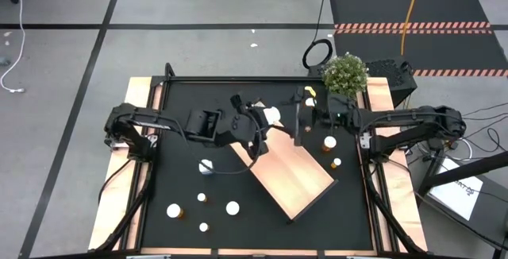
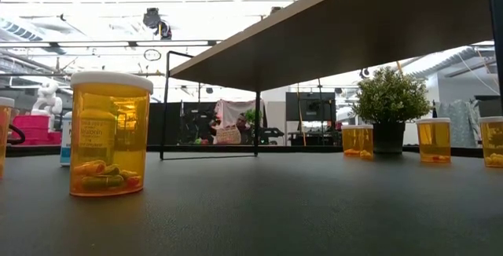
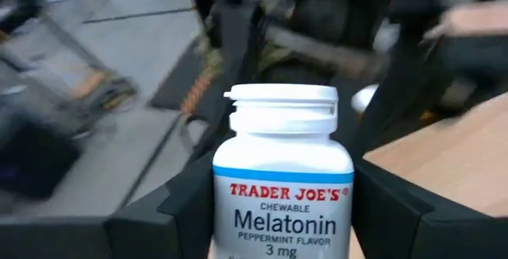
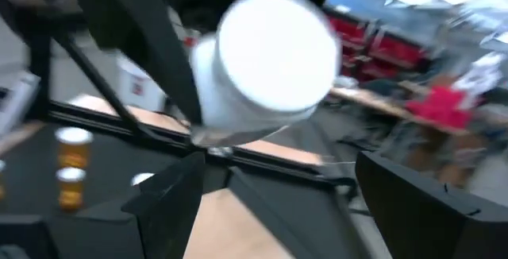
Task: Pick and place medicine bottles onto shelf by color
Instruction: Put the top white pill bottle on the shelf
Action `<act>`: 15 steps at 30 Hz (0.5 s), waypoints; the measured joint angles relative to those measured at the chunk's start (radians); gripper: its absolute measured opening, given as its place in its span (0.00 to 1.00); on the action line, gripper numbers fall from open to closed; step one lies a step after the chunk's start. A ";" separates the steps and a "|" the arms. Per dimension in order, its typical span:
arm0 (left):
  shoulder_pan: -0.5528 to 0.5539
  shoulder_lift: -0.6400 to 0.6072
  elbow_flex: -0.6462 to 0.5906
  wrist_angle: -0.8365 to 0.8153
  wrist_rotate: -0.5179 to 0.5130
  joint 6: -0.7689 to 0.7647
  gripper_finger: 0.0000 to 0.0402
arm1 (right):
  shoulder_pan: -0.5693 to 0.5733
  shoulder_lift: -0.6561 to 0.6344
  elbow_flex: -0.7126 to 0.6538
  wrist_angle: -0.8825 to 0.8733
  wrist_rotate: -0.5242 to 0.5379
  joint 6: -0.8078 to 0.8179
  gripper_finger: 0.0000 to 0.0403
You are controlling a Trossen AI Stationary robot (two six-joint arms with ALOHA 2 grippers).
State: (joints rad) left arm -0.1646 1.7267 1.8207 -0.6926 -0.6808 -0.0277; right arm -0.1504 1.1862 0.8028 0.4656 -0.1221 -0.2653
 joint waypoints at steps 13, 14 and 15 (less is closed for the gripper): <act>0.055 -0.153 -0.538 0.961 0.079 0.147 0.58 | -0.105 0.074 0.002 0.057 -0.326 0.199 0.79; 0.059 -0.147 -0.566 1.049 0.097 0.149 0.59 | -0.105 0.075 0.001 0.055 -0.326 0.206 0.79; 0.062 -0.145 -0.601 1.109 0.105 0.155 0.59 | -0.106 0.077 0.000 0.056 -0.326 0.214 0.79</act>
State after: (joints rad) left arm -0.1024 1.5814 1.2201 0.4160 -0.5753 0.1274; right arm -0.2561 1.2629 0.8024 0.5214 -0.4477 -0.0514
